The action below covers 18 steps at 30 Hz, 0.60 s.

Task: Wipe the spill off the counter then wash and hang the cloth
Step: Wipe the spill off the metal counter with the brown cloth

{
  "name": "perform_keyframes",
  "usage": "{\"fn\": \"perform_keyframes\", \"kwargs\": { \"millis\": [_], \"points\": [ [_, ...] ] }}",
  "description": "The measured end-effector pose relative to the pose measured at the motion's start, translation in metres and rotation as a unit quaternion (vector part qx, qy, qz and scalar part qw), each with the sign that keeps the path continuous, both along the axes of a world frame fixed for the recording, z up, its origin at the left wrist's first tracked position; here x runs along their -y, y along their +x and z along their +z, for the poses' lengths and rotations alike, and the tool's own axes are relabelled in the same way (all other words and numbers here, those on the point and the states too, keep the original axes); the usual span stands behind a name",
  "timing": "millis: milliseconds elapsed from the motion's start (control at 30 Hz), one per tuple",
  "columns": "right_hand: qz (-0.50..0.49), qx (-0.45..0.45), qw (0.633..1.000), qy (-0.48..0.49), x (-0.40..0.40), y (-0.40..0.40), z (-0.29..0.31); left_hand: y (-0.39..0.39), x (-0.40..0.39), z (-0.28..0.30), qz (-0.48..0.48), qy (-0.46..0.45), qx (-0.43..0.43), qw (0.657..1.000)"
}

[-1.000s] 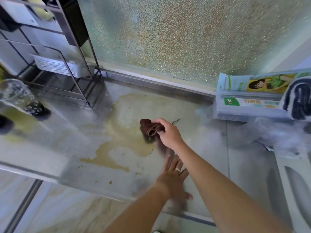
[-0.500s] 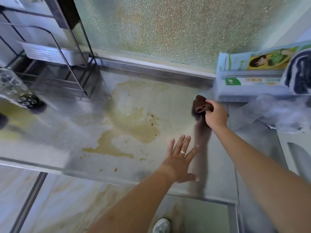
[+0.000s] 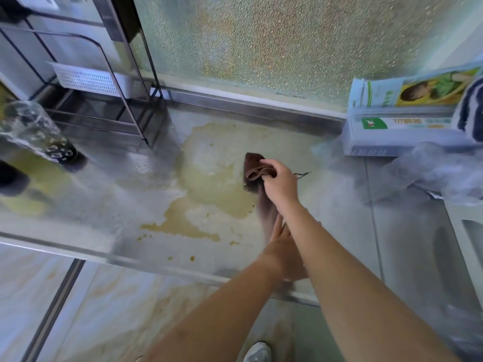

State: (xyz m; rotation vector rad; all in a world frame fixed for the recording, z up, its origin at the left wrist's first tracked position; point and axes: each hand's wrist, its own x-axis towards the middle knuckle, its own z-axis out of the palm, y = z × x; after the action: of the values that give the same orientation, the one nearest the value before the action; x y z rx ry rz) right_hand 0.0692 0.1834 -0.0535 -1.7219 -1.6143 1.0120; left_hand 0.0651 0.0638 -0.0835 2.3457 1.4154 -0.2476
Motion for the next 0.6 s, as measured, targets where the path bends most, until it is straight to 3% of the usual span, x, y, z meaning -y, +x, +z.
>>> {"fn": "perform_keyframes", "kwargs": {
  "millis": [100, 300, 433, 600],
  "points": [
    [0.014, -0.018, 1.000, -0.007, 0.017, -0.017, 0.000, -0.002, -0.001, -0.009, 0.060, -0.005, -0.011, 0.998],
    [-0.113, -0.069, 0.991, -0.008, -0.004, 0.017, 0.013, 0.006, 0.005, 0.000, -0.001, -0.006, 0.014, 1.000],
    [-0.152, 0.118, 0.971, 0.143, -0.028, 0.076, 0.027, -0.006, -0.001, -0.001, 0.021, 0.008, 0.028, 0.999],
    [-0.130, 0.277, 0.948, 0.091, -0.040, 0.121, -0.008, -0.001, 0.004, 0.006, 0.014, -0.012, 0.037, 0.999]
  ]
}}
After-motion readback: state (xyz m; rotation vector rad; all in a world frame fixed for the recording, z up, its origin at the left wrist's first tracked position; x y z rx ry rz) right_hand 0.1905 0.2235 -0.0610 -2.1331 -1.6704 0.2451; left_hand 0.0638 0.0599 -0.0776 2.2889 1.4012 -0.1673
